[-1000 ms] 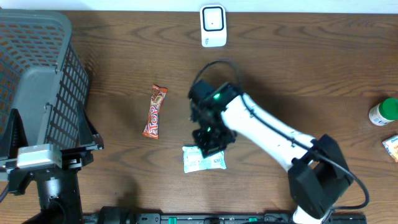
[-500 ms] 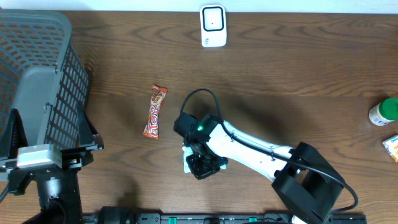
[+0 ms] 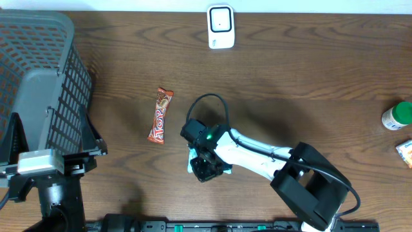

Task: Scan the item barcode

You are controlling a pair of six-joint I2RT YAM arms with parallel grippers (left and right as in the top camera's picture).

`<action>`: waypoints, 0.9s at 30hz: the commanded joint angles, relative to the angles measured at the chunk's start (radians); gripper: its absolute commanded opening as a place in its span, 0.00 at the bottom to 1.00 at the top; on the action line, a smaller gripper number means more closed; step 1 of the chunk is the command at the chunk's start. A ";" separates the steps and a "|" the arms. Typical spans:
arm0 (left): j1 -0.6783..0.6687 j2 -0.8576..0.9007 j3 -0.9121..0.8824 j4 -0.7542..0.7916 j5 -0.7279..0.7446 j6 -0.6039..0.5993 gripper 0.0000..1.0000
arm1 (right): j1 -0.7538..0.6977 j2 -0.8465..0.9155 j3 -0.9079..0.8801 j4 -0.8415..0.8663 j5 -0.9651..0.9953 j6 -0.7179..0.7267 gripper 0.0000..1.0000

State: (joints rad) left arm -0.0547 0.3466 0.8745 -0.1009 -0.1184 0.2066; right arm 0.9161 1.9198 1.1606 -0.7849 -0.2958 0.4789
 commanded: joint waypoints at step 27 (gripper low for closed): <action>0.004 -0.011 -0.007 0.004 0.006 -0.006 0.98 | -0.189 0.024 0.039 0.380 -0.042 0.034 0.35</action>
State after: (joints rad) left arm -0.0547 0.3466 0.8745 -0.1005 -0.1181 0.2066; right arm 0.7200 1.9244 1.1831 -0.4335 -0.3473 0.5133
